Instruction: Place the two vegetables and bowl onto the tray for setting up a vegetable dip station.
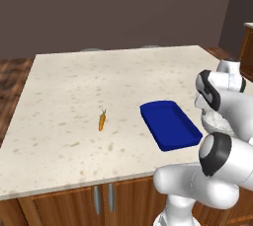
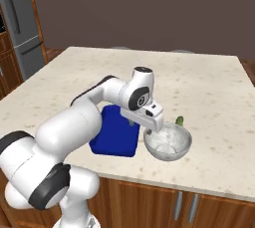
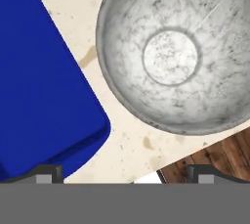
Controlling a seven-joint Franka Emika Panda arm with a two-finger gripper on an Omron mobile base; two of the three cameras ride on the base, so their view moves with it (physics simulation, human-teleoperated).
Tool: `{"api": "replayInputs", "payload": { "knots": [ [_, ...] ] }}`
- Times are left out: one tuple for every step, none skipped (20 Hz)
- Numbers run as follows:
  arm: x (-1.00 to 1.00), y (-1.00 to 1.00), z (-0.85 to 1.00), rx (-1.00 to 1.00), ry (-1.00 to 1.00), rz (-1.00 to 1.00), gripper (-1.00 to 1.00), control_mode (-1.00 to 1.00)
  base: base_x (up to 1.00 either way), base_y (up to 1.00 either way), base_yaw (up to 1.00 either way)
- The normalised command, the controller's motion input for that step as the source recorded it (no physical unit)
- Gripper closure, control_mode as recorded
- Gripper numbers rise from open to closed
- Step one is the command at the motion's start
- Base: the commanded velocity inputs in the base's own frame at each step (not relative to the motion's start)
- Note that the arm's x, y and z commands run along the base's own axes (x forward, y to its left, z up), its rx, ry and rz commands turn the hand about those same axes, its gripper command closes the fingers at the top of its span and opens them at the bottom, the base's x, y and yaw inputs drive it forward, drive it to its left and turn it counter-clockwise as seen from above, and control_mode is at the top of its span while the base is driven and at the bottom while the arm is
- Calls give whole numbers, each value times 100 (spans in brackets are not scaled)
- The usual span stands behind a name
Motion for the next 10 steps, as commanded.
{"api": "replayInputs", "payload": {
  "knots": [
    [13,-6,-17,0,0,0,-100,-100,0,0,0],
    [12,-6,-17,0,0,0,-100,-100,0,0,0],
    [14,-6,-18,0,0,0,-100,-100,0,0,0],
    [14,-7,-18,0,0,0,-100,-100,0,0,0],
    [15,-5,-19,0,0,0,-100,-100,0,0,0],
    [16,-5,-17,0,0,0,-100,-100,0,0,0],
    [16,-3,-18,0,0,0,-100,-100,0,0,0],
    [16,-3,-17,0,0,0,-100,-100,0,0,0],
    [17,-3,-17,0,0,0,-100,-100,0,0,0],
    [19,-2,-17,0,0,0,-100,-100,0,0,0]
  ]
}}
